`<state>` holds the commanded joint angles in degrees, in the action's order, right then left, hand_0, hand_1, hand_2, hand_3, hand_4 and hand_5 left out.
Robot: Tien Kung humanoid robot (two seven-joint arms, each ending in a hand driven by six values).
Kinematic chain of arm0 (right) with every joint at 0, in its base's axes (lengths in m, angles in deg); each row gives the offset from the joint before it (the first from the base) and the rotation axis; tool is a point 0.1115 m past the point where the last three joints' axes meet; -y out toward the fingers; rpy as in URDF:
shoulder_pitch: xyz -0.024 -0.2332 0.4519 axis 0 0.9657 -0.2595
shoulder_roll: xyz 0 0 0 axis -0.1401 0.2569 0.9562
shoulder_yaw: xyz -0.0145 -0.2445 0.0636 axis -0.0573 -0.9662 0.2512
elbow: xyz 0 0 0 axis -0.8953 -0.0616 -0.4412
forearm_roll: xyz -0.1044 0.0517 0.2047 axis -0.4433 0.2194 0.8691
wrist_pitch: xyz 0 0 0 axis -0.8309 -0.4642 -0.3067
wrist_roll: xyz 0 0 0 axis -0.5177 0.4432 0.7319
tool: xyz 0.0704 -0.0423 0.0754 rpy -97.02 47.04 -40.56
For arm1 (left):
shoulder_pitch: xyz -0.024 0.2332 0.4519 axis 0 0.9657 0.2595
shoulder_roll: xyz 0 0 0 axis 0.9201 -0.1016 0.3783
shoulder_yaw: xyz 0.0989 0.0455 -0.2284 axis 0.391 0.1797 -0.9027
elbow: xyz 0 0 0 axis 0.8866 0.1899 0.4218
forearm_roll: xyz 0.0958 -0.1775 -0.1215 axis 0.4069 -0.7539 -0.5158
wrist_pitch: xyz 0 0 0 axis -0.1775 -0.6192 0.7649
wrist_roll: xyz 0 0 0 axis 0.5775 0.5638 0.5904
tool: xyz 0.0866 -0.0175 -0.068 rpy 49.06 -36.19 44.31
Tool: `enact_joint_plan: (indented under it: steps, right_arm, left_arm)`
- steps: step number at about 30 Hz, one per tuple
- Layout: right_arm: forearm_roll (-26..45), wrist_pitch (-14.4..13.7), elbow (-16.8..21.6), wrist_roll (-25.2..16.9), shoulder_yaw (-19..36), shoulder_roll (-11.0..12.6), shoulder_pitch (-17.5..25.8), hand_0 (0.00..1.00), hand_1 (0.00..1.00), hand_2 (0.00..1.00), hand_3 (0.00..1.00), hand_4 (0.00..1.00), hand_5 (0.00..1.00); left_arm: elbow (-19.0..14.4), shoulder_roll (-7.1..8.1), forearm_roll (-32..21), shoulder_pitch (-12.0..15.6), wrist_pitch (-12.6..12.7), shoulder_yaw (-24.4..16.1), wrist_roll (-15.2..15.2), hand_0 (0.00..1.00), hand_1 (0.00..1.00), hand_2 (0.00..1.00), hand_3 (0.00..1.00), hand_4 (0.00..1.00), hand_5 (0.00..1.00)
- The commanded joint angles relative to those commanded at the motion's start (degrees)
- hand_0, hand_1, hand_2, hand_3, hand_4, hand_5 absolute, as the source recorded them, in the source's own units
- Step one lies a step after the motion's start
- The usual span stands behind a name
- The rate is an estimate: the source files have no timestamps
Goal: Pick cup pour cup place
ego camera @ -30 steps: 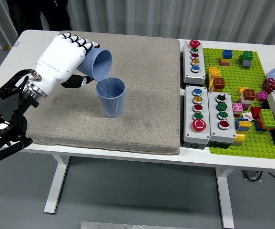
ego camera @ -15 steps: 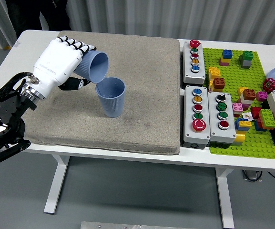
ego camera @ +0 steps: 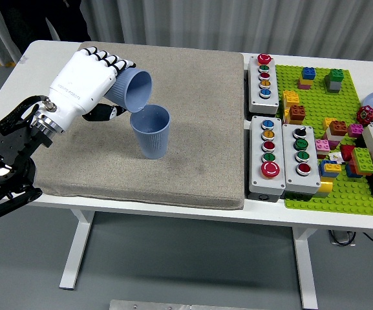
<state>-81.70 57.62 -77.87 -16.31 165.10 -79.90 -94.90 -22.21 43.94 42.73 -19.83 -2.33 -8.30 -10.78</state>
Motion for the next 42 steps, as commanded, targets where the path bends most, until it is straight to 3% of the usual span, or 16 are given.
enact_joint_plan:
  steps: [26, 42]
  right_arm:
    - [1.0, -0.2, 0.0, -0.3, -0.6, 0.1, -0.3, 0.702, 0.628, 0.56, 0.563, 0.002, 0.007]
    - [0.7, -0.2, 0.0, -0.3, -0.5, 0.1, -0.3, 0.701, 0.628, 0.56, 0.562, 0.002, 0.005]
  left_arm:
    - [-0.7, 1.18, 0.0, -3.4, -1.0, 3.9, 1.0, 0.547, 0.551, 0.645, 0.577, 0.711, 0.183]
    - [-0.8, 1.27, 0.0, -3.6, -1.3, 4.2, 1.3, 0.548, 0.551, 0.645, 0.577, 0.71, 0.182]
